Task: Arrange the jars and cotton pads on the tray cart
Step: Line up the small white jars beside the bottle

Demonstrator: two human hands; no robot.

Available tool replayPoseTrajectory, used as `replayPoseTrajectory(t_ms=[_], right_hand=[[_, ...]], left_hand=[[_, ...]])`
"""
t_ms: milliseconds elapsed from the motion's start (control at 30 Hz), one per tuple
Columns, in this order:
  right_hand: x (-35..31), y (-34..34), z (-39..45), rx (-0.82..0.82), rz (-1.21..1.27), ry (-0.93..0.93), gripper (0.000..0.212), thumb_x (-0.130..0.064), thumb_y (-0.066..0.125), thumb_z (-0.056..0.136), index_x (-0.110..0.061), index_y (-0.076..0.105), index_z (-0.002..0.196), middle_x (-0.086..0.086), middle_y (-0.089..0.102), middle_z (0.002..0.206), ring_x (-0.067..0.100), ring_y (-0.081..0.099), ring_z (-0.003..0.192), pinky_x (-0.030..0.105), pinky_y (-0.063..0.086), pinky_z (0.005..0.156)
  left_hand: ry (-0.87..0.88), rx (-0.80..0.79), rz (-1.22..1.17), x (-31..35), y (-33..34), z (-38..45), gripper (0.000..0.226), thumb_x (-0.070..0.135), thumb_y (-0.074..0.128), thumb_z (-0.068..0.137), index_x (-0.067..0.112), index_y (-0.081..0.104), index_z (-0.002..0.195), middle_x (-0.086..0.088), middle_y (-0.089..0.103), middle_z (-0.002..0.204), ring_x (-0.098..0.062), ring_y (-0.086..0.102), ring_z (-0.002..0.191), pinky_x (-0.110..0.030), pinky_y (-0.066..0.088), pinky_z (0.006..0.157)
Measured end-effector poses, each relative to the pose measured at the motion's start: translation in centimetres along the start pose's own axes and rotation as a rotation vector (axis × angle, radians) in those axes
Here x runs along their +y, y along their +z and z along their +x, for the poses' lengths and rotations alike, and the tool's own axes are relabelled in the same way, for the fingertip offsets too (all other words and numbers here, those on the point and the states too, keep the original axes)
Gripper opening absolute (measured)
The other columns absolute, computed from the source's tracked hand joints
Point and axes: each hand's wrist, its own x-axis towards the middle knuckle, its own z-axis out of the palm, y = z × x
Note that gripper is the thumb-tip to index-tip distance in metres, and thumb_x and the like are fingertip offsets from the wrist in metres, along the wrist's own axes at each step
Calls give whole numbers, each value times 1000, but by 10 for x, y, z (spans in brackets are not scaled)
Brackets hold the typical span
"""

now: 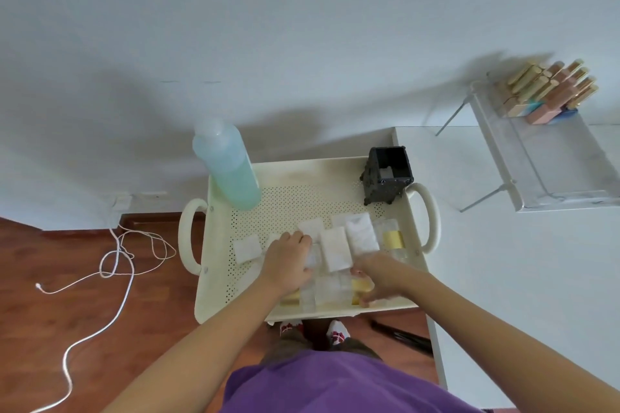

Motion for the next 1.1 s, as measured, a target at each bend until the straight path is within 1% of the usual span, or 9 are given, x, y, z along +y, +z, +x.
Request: replayPoseTrajectory(t_ms=[167, 333, 467, 567, 633, 767, 867, 1000, 1100], right_hand=[[3, -6, 6, -75, -38, 10, 65, -51, 76, 72, -8, 60, 118, 7, 55, 127, 25, 51, 114, 37, 45, 99], [10, -21, -10, -103, 148, 29, 71, -58, 75, 64, -18, 57, 120, -5, 54, 108, 16, 52, 99, 29, 46, 82], [6, -43, -26, -23, 434, -26, 46, -49, 74, 61, -32, 58, 100, -12, 57, 98, 11, 54, 89, 24, 44, 74], [-4, -64, -24, 37, 646, -63, 68, -37, 76, 64, -36, 41, 122, -15, 58, 102, 6, 56, 87, 21, 45, 76], [-12, -76, -14, 116, 779, -95, 85, -25, 80, 70, -38, 29, 137, -8, 61, 108, 10, 60, 99, 24, 50, 83], [-25, -94, 20, 419, 910, -122, 64, -25, 83, 71, -32, 48, 125, -7, 65, 109, 11, 63, 102, 30, 53, 87], [-31, -102, 51, 608, 792, -30, 57, -33, 83, 69, -29, 52, 117, -7, 67, 104, 14, 63, 95, 35, 53, 85], [-40, -108, 87, 686, 642, 53, 64, -33, 84, 67, -25, 52, 121, -1, 66, 106, 22, 60, 98, 40, 54, 82], [-43, -105, 107, 717, 638, 74, 63, -25, 85, 66, -22, 53, 120, 3, 65, 108, 23, 55, 97, 34, 48, 77]], left_hand=[[4, -12, 2, -9, -15, -6, 45, 28, 59, 81, 12, 47, 121, -4, 60, 113, -23, 52, 99, -34, 49, 75], [-49, 136, -316, -23, -43, -21, 52, 29, 66, 76, 17, 51, 123, 1, 61, 113, -20, 54, 100, -31, 47, 81], [-82, 314, -477, -34, -71, -20, 56, 34, 74, 72, 22, 55, 123, 8, 61, 114, -13, 57, 100, -28, 48, 90], [-106, 384, -532, -40, -91, -8, 62, 33, 77, 71, 21, 54, 127, 6, 60, 121, -14, 57, 104, -29, 49, 94], [-111, 395, -531, -42, -100, 4, 59, 31, 77, 71, 20, 54, 125, 2, 61, 119, -17, 58, 104, -32, 52, 92], [-123, 406, -451, -44, -109, 26, 52, 25, 78, 71, 16, 56, 117, -1, 63, 113, -22, 59, 98, -31, 51, 85], [-158, 378, -419, -43, -108, 42, 51, 17, 77, 73, 13, 55, 119, -5, 62, 116, -25, 58, 103, -32, 48, 88], [-211, 318, -357, -43, -106, 60, 48, 6, 72, 76, 8, 54, 120, -9, 58, 119, -28, 57, 106, -32, 49, 88], [-230, 284, -314, -43, -107, 69, 39, 0, 67, 78, 5, 54, 115, -11, 57, 116, -29, 58, 99, -36, 52, 84]])
